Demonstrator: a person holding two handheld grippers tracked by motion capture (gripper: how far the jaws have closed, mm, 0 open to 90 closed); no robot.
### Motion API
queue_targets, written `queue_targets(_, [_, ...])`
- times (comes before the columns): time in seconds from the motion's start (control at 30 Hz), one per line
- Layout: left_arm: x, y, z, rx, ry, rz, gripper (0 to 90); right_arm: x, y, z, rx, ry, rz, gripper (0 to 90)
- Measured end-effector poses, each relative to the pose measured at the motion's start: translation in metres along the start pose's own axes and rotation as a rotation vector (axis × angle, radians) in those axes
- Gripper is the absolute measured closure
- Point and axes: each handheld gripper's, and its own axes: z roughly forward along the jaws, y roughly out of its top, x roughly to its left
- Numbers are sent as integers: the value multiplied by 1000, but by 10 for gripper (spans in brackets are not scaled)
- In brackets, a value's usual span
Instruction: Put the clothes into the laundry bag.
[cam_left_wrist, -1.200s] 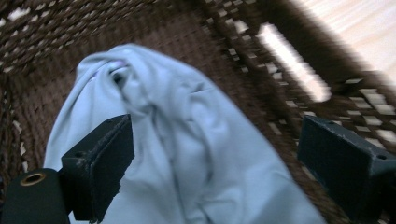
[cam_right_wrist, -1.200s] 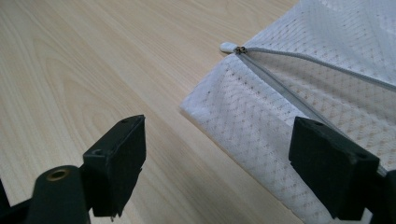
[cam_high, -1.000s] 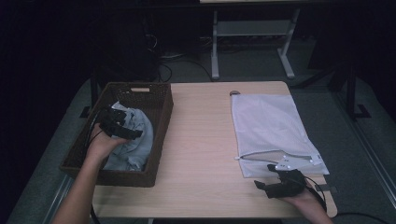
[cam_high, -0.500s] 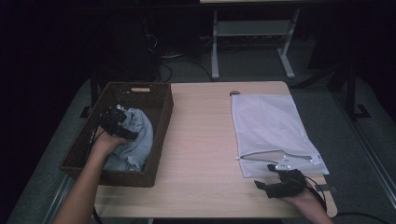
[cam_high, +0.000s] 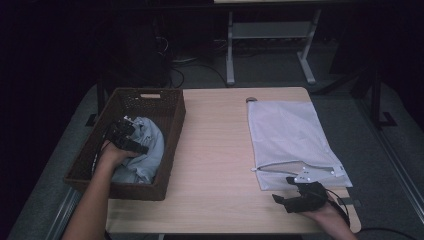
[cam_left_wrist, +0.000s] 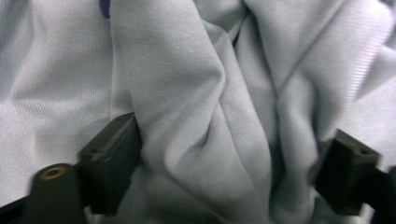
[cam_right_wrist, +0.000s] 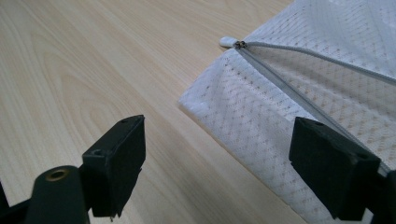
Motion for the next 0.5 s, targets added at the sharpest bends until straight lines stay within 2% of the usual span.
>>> queue_targets(0.1, [0,0,-3,3,-22,-5,350,0,0,0,0,1,3,181])
queue_targets(0.17, [-2,1,-5,5,-38,5,494,0,0,0,0,-1,1,182])
queue_targets(0.27, [-3,2,-6,16,-53,-9,638,0,0,1,1,1,3,185])
queue_targets(0.4, [-4,4,-9,36,-56,-20,695,0,0,1,4,5,3,186])
queue_targets(0.5, [-3,5,-15,17,-89,-41,706,0,0,0,2,5,6,186])
